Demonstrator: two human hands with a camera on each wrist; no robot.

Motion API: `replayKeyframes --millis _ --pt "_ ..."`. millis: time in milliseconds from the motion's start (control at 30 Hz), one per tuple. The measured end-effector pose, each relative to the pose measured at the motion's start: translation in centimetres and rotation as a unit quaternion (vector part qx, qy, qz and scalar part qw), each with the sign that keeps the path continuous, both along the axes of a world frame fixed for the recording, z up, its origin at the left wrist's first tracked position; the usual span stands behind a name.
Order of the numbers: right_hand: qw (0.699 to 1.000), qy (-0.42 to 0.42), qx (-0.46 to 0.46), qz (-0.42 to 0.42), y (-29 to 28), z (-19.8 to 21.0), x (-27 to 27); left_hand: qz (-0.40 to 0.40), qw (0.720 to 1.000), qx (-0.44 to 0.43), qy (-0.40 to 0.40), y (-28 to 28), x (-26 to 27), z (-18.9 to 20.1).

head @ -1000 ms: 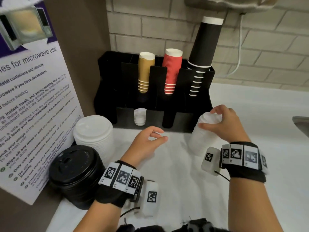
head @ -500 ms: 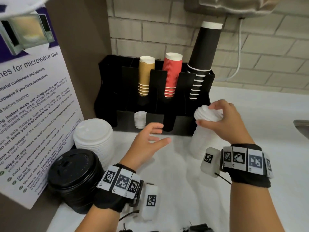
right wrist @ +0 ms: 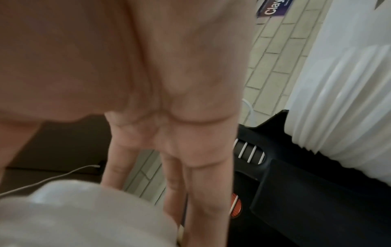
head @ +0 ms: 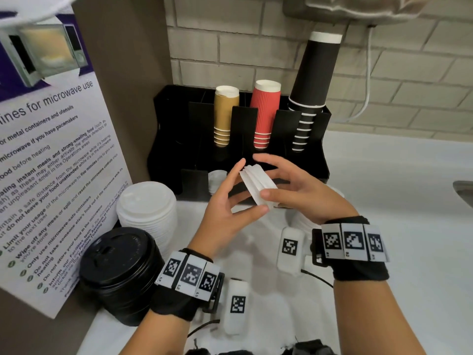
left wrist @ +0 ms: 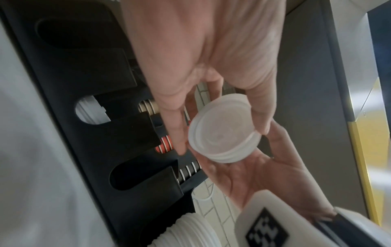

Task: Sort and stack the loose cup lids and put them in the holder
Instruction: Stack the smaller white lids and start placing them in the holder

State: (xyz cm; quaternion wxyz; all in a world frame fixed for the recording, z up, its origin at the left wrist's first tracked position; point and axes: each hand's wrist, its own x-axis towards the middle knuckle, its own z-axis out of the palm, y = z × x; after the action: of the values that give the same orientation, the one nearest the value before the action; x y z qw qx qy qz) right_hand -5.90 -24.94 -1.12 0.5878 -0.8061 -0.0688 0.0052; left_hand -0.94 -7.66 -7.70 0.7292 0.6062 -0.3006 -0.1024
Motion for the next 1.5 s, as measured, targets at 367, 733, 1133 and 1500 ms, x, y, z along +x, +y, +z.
replayKeyframes --millis 367,733,1133,1500 --pt "1.0 -0.026 -0.009 0.005 0.4 0.5 0.0 0.038 0.999 0.01 -0.012 0.0 -0.1 0.1" --pt "0.994 -0.032 -0.102 -0.01 1.3 1.1 1.9 0.062 0.998 -0.008 0.017 -0.1 0.2 0.0" --pt "0.936 -0.114 -0.33 -0.047 3.5 3.8 12.8 0.043 0.961 0.249 0.113 0.1 0.5 -1.3" --pt "0.816 -0.05 -0.575 0.033 7.1 -2.0 16.7 0.004 0.948 0.282 0.148 0.6 0.5 -1.1"
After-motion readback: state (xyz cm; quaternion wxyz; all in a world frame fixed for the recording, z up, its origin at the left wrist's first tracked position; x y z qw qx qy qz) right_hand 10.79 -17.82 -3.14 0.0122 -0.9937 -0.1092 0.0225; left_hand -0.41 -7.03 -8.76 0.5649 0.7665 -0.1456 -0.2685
